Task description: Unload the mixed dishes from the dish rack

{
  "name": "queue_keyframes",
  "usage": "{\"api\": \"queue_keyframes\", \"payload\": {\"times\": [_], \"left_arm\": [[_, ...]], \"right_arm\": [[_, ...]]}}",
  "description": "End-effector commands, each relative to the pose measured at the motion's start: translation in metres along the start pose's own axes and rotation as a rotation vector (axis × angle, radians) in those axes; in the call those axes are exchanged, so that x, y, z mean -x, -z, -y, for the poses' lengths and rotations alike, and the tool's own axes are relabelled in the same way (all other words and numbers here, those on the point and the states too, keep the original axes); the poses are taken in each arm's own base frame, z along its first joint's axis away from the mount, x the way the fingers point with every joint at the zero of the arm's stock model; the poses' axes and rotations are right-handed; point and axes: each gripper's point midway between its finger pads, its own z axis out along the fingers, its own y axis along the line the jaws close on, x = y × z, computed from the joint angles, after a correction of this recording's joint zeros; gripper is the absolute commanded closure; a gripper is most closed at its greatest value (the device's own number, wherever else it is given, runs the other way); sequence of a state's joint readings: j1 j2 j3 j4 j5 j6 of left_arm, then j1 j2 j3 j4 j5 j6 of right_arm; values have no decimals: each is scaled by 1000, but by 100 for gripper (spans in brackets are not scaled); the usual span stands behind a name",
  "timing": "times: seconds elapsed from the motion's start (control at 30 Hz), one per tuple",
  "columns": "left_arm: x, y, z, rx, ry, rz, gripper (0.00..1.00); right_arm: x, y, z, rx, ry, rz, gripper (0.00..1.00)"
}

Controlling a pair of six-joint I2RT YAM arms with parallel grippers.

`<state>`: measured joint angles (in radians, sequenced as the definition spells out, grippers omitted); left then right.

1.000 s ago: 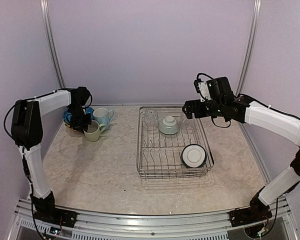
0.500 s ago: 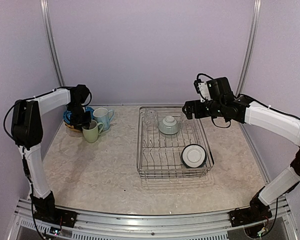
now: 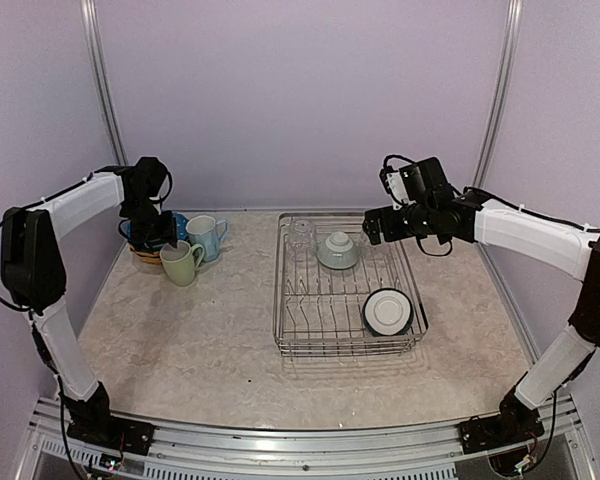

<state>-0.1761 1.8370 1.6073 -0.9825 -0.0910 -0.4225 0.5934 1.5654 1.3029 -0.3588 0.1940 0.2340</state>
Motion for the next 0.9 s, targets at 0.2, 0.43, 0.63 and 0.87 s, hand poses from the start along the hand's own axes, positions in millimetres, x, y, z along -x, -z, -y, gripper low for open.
{"api": "queue_keyframes", "payload": {"times": [0.2,0.43,0.63,0.87], "left_arm": [[-2,44,23,-101,-45,138,30],[-5,101,62,-224,-120,340,26],[-9,160,88,-470,-95,496,19],[-20,194,99,-606,-95,542,15]], "right_arm": [[5,-45,19,-168,32,-109,0],[5,-92,36,-221,-7,-149,4],[-10,-128,55,-238,-41,-202,4],[-16,-151,59,-221,-29,-215,3]]}}
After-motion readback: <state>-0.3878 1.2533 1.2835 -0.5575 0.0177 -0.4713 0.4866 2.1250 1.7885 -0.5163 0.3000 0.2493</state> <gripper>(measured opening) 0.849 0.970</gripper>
